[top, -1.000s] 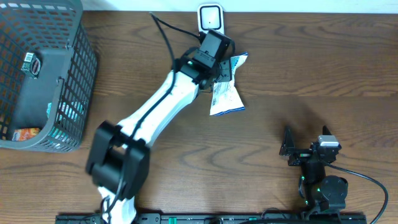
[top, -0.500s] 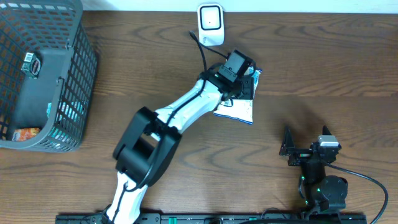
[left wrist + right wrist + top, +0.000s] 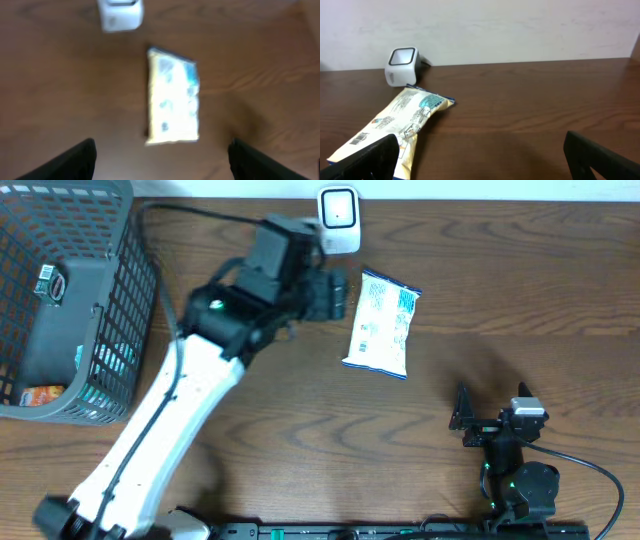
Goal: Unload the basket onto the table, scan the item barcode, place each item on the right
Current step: 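Hold the bag under the scanner, then release it on the table, then move the left gripper back to the grey basket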
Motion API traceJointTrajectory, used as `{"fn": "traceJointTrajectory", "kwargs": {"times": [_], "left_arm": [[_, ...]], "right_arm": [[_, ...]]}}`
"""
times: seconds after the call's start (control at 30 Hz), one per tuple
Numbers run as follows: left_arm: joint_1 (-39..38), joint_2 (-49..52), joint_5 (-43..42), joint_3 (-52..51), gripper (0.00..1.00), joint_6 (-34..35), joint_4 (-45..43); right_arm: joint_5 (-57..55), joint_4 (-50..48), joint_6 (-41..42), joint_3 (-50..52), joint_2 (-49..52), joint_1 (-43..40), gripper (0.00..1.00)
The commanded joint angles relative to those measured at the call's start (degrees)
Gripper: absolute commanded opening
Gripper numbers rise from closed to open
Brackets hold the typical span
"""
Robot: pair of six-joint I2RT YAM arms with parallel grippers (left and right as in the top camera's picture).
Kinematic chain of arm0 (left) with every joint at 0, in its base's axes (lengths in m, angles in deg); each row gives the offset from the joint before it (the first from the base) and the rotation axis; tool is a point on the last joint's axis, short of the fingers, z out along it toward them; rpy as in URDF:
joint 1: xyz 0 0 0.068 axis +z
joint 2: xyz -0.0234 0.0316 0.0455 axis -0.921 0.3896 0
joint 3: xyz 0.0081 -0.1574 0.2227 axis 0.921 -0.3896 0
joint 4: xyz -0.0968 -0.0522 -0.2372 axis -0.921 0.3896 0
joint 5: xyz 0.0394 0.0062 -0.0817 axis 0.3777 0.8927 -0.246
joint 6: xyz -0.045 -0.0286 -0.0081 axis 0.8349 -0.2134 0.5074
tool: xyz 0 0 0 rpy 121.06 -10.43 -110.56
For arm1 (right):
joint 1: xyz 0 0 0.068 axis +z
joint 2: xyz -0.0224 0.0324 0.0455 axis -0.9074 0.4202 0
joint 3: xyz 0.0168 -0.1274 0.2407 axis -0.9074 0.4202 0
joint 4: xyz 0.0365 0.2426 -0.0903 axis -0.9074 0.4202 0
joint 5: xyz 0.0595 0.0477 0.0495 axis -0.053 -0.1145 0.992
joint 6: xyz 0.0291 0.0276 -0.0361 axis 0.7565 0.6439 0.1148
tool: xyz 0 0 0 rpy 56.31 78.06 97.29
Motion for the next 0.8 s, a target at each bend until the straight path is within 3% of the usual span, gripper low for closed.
{"fn": "traceJointTrajectory", "kwargs": {"times": [0.0,0.2,0.77], "left_arm": [[0.4,-2.7,1.4,0.0,0.87,-1.4,5.9],[0.5,-2.7,3.5,0.0,0.98,-1.4,10.0],[0.4,-2.6,0.8,-0.1,0.98,-1.4,10.8]], "right_arm": [[0.0,0.2,-0.5,0.1,0.0,-0.5,0.99],[0.0,0.2,-0.5,0.1,0.0,-0.5,0.99],[0.0,0.2,-0.5,0.1,0.0,-0.5,0.99]]}}
